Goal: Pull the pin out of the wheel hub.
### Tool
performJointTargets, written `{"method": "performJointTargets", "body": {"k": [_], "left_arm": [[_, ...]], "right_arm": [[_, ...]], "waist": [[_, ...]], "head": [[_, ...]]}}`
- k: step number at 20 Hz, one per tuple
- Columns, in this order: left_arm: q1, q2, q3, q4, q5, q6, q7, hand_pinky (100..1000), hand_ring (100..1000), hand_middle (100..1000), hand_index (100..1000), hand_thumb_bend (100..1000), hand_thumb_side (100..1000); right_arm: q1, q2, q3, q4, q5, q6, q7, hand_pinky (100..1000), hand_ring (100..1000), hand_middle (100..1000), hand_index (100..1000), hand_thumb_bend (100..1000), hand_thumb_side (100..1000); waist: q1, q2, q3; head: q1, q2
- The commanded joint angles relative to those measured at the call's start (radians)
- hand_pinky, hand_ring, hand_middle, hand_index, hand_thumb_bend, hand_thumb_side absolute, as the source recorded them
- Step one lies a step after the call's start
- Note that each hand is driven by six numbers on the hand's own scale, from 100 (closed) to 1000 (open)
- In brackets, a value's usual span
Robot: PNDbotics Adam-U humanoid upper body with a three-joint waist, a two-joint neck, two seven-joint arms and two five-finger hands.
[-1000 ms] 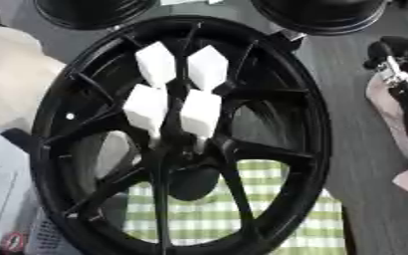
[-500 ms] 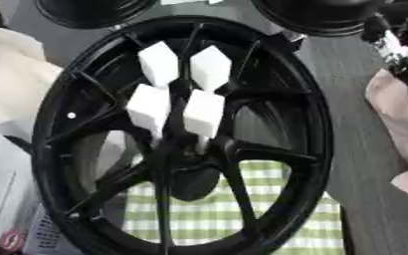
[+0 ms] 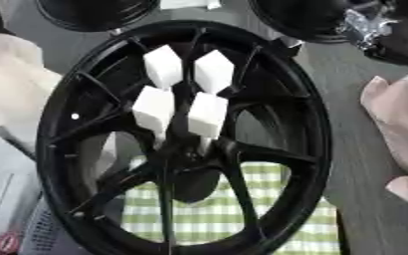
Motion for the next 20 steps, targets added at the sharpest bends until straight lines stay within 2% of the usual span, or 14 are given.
{"method": "performJointTargets", "body": {"k": [1, 3, 7, 9, 12, 20], "left_arm": [[-0.005, 0.032, -0.003, -0.012, -0.004, 0.000, -0.006, 611, 662, 505, 687, 798, 493], [-0.008, 0.032, -0.007, -0.012, -0.003, 0.001, -0.010, 611, 662, 505, 687, 798, 493], [-0.011, 0.035, -0.010, -0.011, -0.003, 0.001, -0.014, 610, 662, 505, 687, 798, 493], [-0.011, 0.038, -0.010, -0.010, -0.003, 0.002, -0.015, 610, 662, 505, 687, 784, 494], [-0.009, 0.041, -0.010, -0.009, -0.004, 0.002, -0.015, 610, 662, 505, 687, 799, 492], [-0.010, 0.043, -0.010, -0.008, -0.004, 0.002, -0.016, 610, 662, 505, 686, 799, 492]], "right_arm": [[-0.056, -0.114, 0.057, -0.009, 0.054, -0.041, 0.050, 840, 725, 672, 772, 448, 412], [-0.076, -0.163, 0.081, -0.005, 0.089, -0.075, 0.085, 841, 730, 677, 774, 455, 407], [-0.121, -0.183, 0.136, 0.028, 0.161, -0.147, 0.157, 847, 745, 694, 783, 477, 391], [-0.153, -0.177, 0.175, 0.056, 0.197, -0.182, 0.192, 853, 756, 705, 790, 486, 359], [-0.195, -0.159, 0.212, 0.107, 0.249, -0.236, 0.246, 857, 763, 713, 795, 516, 359], [-0.297, -0.086, 0.226, 0.240, 0.283, -0.367, 0.385, 856, 765, 714, 794, 511, 325]], "waist": [[0.001, -0.025, 0.006], [0.000, -0.024, 0.014], [-0.004, -0.022, 0.022], [-0.007, -0.021, 0.025], [-0.011, -0.019, 0.025], [-0.015, -0.011, 0.027]], "head": [[-0.012, 0.004], [-0.021, 0.002], [-0.032, 0.002], [-0.037, 0.003], [-0.041, 0.005], [-0.040, 0.005]]}}
